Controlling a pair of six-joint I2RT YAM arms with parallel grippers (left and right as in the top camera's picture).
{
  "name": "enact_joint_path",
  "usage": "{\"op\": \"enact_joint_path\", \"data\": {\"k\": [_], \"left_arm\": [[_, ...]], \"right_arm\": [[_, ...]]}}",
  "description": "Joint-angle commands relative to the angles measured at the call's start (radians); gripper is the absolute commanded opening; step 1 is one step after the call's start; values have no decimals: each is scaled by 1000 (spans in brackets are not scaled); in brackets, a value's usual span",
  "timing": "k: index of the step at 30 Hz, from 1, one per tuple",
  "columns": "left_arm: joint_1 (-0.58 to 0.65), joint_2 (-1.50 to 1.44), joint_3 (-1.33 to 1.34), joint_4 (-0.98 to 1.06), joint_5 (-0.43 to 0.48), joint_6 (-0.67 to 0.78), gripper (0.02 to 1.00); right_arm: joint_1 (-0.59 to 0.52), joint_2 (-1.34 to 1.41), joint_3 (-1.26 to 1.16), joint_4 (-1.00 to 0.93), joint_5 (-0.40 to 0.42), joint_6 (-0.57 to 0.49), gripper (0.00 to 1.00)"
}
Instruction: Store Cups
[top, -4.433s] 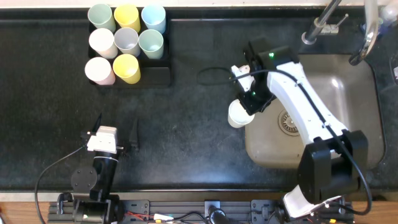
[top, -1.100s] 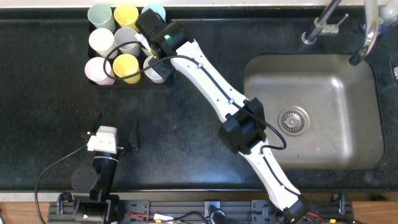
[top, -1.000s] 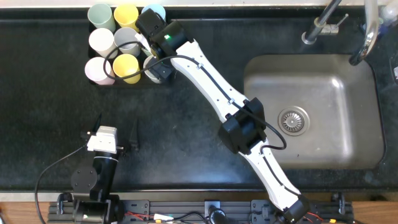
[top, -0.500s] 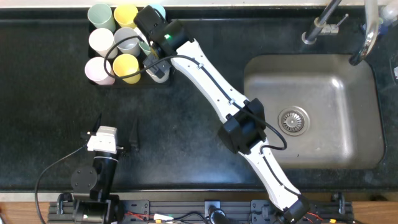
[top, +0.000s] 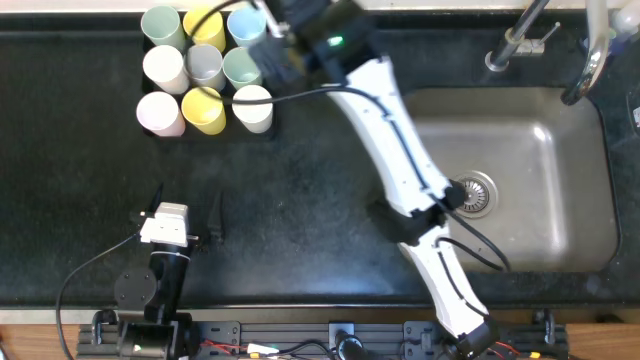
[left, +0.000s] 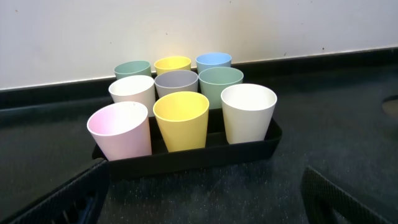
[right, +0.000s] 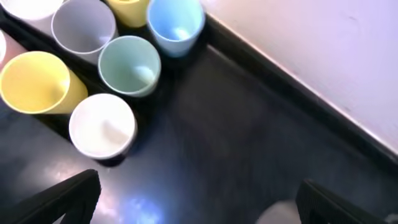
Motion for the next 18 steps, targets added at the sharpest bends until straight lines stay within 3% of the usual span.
{"op": "enact_joint_path", "data": {"k": [1, 6, 13, 16, 18], "left_arm": [[-7, -8, -4, 0, -1, 16, 998], [-7, -8, -4, 0, -1, 16, 998], [-7, -8, -4, 0, -1, 16, 1000], [-7, -8, -4, 0, -2, 16, 998], [-7, -8, -4, 0, -2, 16, 1000]], "right_arm": [[-104, -173, -18, -1, 32, 97, 998], [-194, -436, -344, -1, 55, 147, 998], [-322, -973, -1252, 69, 36, 294, 996], [-387, -1175, -1627, 257, -65, 362, 998], [-404, -1297, -1850, 489, -53, 319, 998]]}}
